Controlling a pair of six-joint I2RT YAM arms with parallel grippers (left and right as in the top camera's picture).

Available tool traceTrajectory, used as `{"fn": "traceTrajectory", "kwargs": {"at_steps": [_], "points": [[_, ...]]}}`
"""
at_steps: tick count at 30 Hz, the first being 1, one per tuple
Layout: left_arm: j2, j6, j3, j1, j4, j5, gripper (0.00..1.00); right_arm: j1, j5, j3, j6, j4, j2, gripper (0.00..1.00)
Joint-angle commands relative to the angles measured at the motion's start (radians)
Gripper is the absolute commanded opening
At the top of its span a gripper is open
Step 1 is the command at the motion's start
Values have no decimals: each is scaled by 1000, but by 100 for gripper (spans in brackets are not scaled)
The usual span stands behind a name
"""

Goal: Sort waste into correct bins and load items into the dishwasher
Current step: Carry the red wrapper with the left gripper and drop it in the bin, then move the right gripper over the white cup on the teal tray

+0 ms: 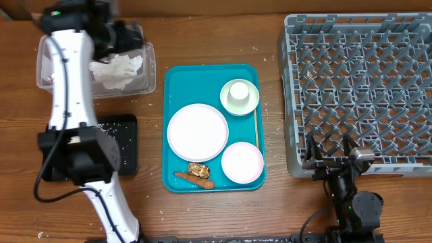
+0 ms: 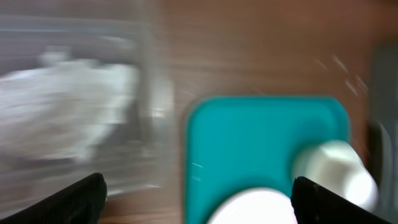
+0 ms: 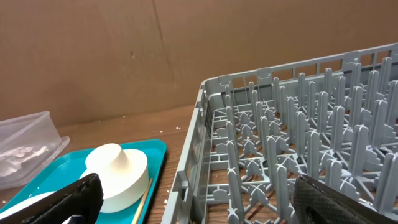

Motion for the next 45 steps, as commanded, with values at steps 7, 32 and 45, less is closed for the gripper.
{"fn": "traceTrajectory", "kwargs": {"at_steps": [7,32,45], "points": [[13,254,-31,-344,-28,-2,100,6,9,-10,-7,6,-10,100],[16,-449,-31,-18,-63,-415,100,6,9,-10,-7,6,-10,100],[16,-449,-31,49,-55,-315,100,6,106,-10,-30,13,-10,100]]}}
